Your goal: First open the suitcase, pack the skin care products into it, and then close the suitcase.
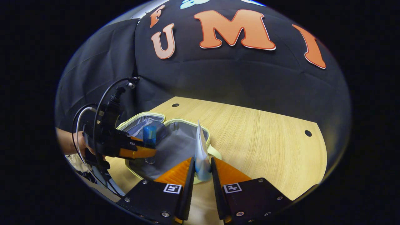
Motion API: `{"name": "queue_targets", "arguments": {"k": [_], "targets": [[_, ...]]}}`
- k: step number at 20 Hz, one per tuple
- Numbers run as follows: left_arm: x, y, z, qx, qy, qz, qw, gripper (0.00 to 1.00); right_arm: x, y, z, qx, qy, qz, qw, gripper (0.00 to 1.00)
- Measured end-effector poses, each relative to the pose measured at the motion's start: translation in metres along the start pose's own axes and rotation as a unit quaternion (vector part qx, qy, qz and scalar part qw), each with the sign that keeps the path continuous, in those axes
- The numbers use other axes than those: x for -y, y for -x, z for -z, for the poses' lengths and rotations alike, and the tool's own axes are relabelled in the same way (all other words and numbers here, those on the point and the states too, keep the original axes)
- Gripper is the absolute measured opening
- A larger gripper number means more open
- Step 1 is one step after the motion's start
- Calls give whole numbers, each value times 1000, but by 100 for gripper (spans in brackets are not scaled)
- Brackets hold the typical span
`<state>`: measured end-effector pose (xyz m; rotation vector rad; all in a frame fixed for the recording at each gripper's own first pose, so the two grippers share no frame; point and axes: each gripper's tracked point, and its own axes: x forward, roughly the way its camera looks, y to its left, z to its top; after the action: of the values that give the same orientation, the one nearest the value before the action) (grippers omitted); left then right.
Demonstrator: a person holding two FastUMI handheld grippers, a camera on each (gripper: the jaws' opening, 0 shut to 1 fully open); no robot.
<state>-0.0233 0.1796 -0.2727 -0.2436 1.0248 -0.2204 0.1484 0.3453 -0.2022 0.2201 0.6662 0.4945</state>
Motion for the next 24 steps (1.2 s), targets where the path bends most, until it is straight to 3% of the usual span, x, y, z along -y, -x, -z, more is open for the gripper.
{"name": "queue_targets", "arguments": {"k": [8, 16, 19, 20, 24], "targets": [[5, -31, 5, -51, 8, 18, 998, 44, -20, -15, -3, -15, -36, 10, 999, 35], [2, -49, 9, -73, 37, 9, 997, 43, -31, -28, -4, -31, -55, 20, 998, 34], [15, -44, -2, -36, 46, 47, 997, 48, -35, -44, -5, -41, -57, 17, 997, 35], [16, -37, -6, -21, 46, 56, 997, 60, -40, -46, -5, -46, -55, 15, 997, 35], [3, -10, -21, 36, 31, 51, 998, 79, -52, -57, 1, -65, -64, 10, 996, 35]]}}
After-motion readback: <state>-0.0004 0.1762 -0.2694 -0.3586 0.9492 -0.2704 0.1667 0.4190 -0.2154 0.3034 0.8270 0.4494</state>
